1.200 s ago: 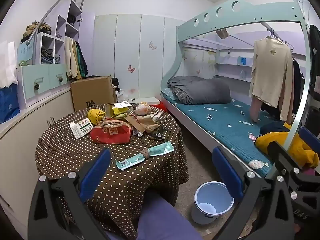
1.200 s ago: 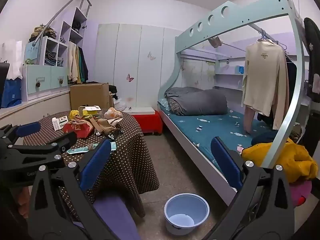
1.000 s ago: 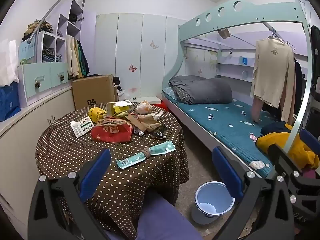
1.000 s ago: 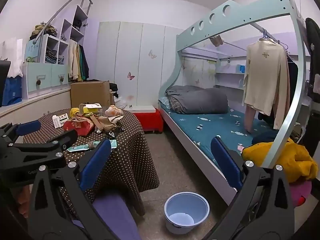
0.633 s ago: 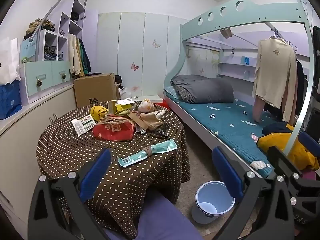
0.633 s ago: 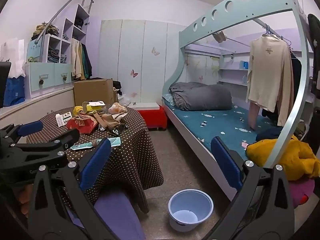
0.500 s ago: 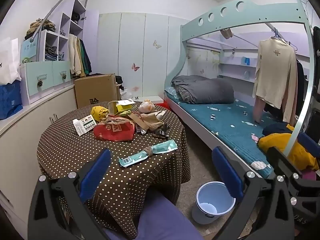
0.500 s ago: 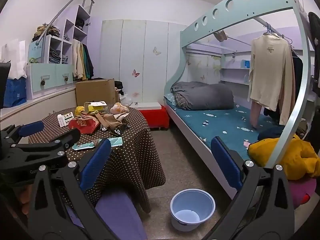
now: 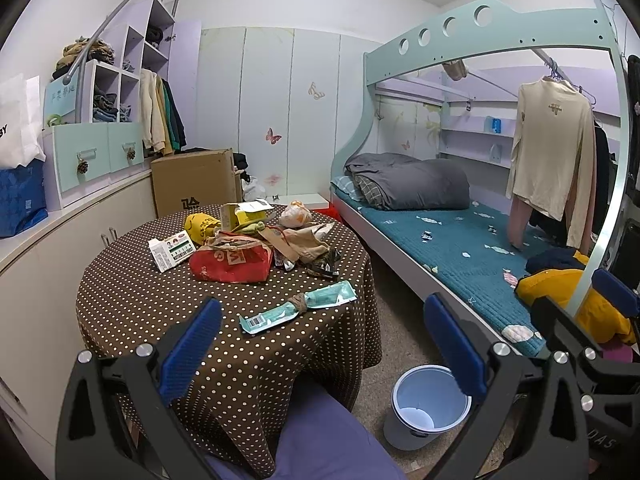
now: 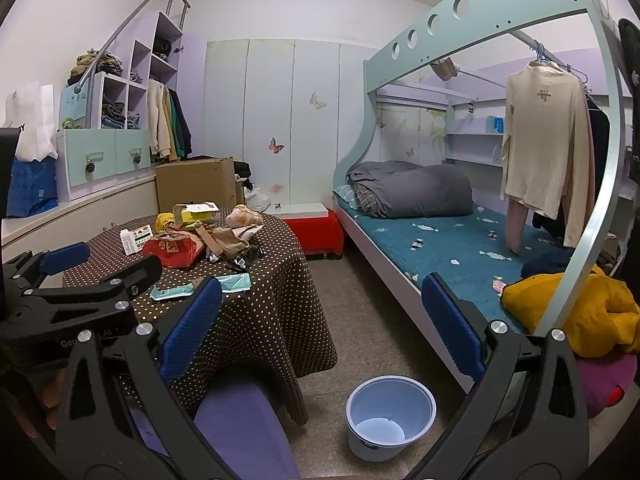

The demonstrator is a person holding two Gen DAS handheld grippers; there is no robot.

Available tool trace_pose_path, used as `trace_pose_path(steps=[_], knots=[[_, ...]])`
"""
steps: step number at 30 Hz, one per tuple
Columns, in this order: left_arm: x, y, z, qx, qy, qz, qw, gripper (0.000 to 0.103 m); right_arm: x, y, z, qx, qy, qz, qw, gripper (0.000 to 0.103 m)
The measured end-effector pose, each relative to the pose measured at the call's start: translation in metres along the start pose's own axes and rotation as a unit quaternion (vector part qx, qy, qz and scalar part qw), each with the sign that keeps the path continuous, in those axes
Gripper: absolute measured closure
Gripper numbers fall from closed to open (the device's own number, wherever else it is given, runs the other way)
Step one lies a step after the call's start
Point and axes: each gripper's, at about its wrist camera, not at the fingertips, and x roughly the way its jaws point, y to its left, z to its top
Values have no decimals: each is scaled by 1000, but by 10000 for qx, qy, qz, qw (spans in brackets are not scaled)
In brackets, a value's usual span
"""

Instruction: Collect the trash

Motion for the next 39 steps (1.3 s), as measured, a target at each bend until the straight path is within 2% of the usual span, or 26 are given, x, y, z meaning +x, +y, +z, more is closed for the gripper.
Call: trace_pose_path(steps=[39], knots=[[0, 4, 0, -39, -9, 78, 10000, 4, 4, 2, -2, 5, 81, -4, 10000, 5]])
